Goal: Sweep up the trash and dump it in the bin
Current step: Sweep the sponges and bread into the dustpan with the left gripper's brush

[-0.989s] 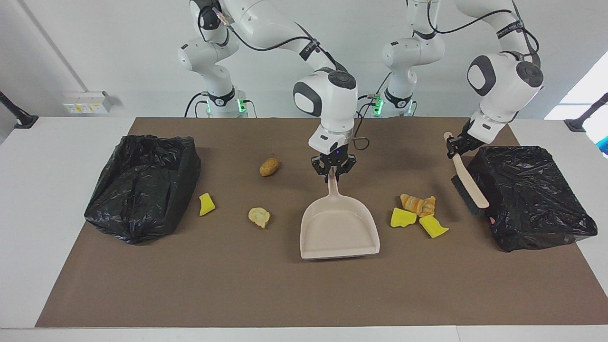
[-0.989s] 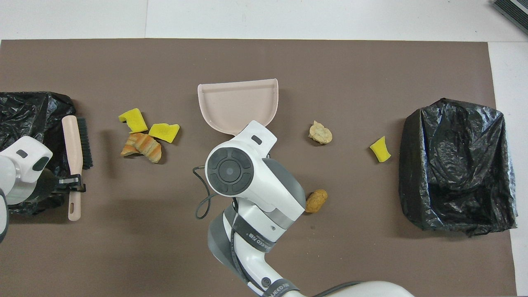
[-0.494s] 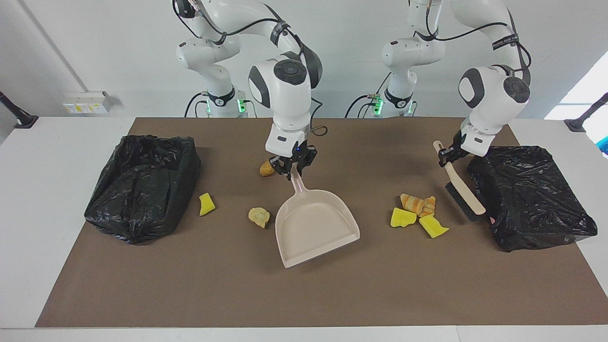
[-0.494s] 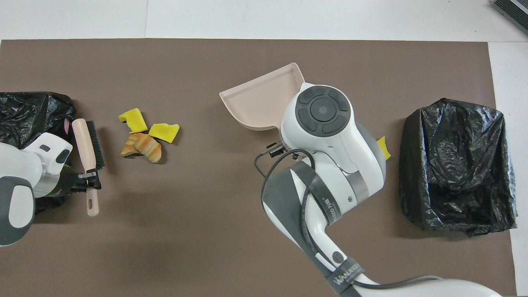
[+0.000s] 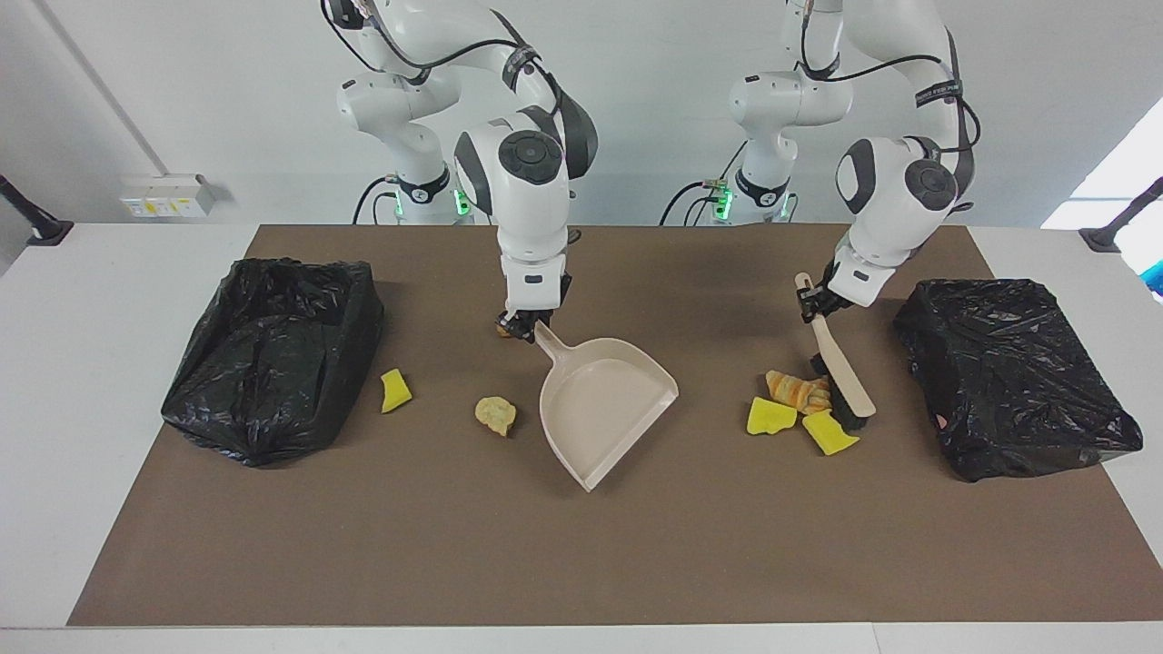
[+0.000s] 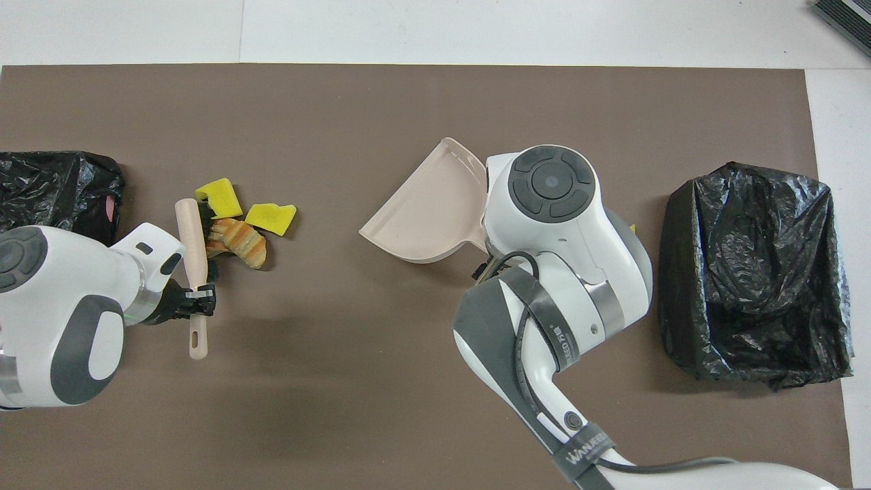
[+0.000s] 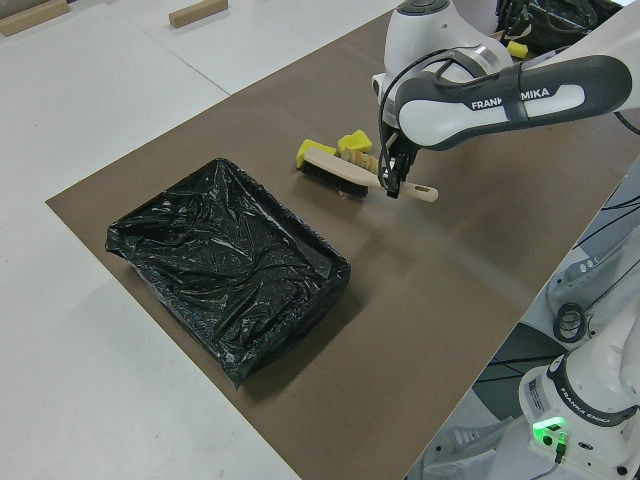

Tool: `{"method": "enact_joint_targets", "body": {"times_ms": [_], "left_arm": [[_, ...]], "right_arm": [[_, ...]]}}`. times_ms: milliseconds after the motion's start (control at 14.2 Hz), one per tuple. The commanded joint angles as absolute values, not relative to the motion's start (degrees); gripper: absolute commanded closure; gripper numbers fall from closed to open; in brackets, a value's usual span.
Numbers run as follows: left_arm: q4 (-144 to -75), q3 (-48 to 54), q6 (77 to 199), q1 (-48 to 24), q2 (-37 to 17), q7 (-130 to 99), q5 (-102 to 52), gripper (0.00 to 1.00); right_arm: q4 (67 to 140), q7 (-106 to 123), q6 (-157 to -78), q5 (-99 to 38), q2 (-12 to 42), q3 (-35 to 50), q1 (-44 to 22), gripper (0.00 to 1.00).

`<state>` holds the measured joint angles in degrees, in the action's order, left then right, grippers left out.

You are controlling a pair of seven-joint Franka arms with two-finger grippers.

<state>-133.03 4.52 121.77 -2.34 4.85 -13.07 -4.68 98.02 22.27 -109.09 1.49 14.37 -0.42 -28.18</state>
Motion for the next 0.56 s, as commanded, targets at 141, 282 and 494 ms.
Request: {"method": "enact_joint_targets", "body": {"times_ms": [141, 282, 494], "left_arm": [[-133.59, 3.96, 122.87, -9.83, 5.10, -20.55, -5.18, 1.00], [-133.25, 3.96, 123.05, -13.26, 5.10, -25.29, -5.27, 1.00], [-130.35, 3.87, 121.56, -14.15, 4.05, -26.98, -5.27, 1.00]], "right_arm": [[102.92, 37.16, -109.60, 1.75, 11.16, -0.18, -27.95, 1.00], [104.49, 41.11, -111.35, 2.37, 11.25, -0.18, -28.47, 1.00], [106.96, 51.40, -116.01, 2.55, 11.25, -0.18, -27.78, 1.00]]}}
